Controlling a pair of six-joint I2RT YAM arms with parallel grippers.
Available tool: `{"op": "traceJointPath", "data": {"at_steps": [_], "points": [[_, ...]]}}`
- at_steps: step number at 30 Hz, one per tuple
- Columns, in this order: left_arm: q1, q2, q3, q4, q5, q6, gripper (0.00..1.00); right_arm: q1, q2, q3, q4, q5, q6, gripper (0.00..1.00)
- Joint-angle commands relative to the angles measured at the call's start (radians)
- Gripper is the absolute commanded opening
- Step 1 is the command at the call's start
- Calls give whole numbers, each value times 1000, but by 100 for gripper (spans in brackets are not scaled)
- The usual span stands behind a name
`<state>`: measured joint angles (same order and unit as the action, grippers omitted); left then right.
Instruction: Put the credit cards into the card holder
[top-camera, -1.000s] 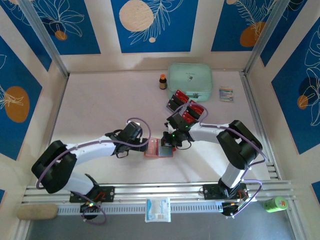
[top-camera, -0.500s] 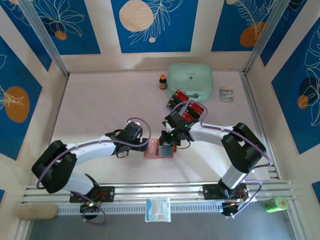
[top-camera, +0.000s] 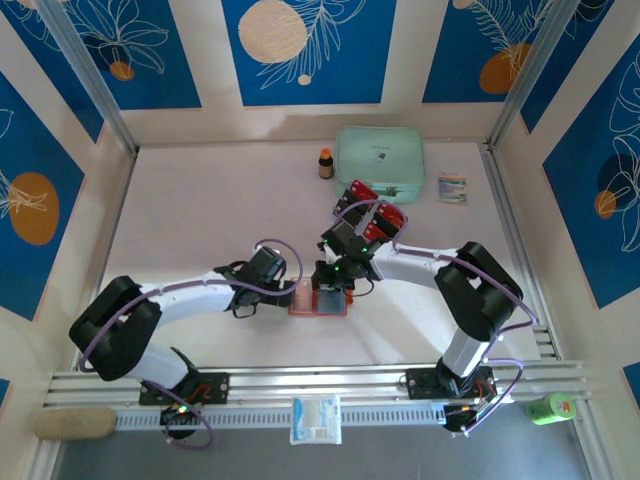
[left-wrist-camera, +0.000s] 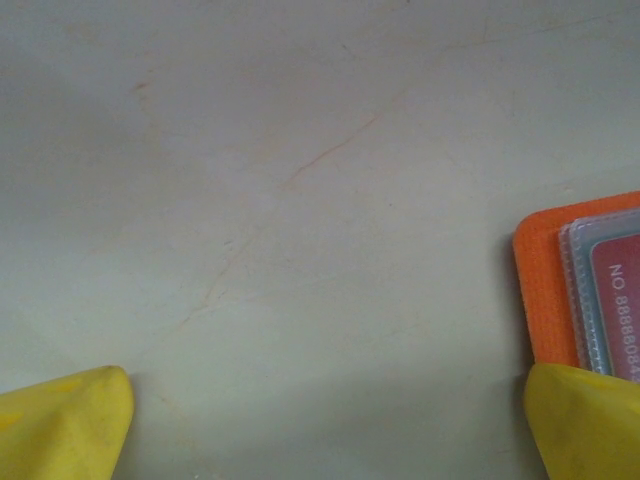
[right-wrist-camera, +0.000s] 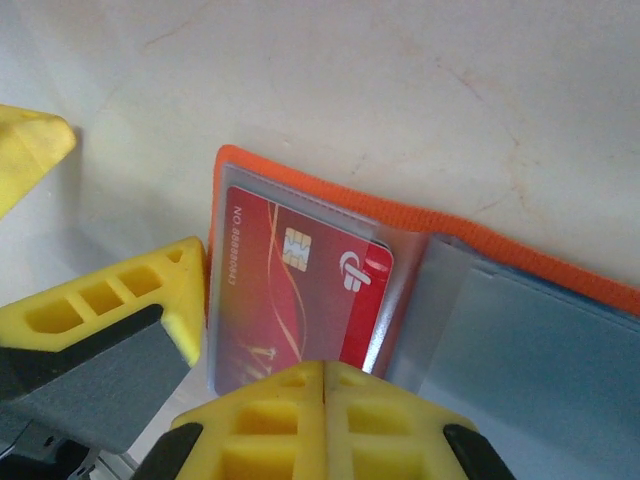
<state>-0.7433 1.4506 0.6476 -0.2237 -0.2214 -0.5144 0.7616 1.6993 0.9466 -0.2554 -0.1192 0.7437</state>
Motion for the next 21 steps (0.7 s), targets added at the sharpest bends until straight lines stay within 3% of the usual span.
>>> {"op": "traceJointPath", "data": {"at_steps": [1, 21], "points": [[10, 10, -11, 6, -16, 24, 100, 8, 19, 12, -13, -1, 0, 0], [10, 10, -14, 18, -3, 27, 100, 25, 92, 37, 1, -18, 3, 0]]}}
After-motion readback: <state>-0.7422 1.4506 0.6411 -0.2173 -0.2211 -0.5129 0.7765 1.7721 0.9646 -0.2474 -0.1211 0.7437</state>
